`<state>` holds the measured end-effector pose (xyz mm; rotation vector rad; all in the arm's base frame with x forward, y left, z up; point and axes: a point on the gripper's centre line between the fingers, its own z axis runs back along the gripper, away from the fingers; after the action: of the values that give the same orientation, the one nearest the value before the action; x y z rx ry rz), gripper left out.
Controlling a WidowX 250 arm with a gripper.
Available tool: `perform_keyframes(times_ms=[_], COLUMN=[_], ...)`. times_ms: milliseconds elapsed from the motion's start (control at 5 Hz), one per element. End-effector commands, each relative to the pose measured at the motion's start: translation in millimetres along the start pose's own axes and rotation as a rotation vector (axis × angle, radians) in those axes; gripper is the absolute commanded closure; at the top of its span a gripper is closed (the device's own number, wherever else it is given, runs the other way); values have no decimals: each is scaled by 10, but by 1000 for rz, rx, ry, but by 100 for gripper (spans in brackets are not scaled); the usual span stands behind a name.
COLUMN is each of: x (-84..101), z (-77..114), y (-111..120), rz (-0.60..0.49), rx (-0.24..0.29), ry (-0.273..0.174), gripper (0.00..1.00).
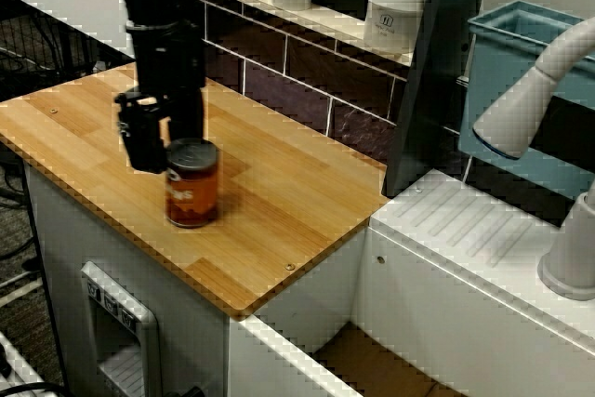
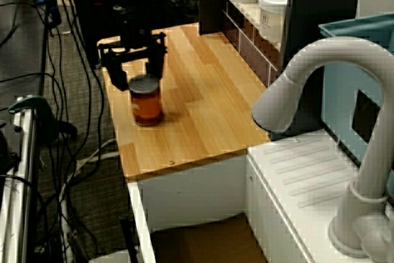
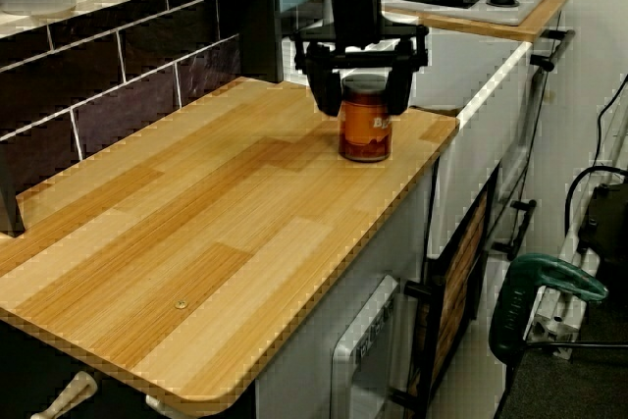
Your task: Push into sink
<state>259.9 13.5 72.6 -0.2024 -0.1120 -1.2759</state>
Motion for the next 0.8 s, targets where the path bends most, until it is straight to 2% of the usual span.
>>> perform_keyframes(times_ms=[0, 200, 400, 600], x=[670, 784, 890, 1012], z=[-170, -411, -500, -491], y=[25, 2, -58, -90], rz=[-99, -97, -116, -130], rx=[-20, -19, -54, -70], ry=[-55, -65, -81, -107], gripper=[0, 0, 0, 0])
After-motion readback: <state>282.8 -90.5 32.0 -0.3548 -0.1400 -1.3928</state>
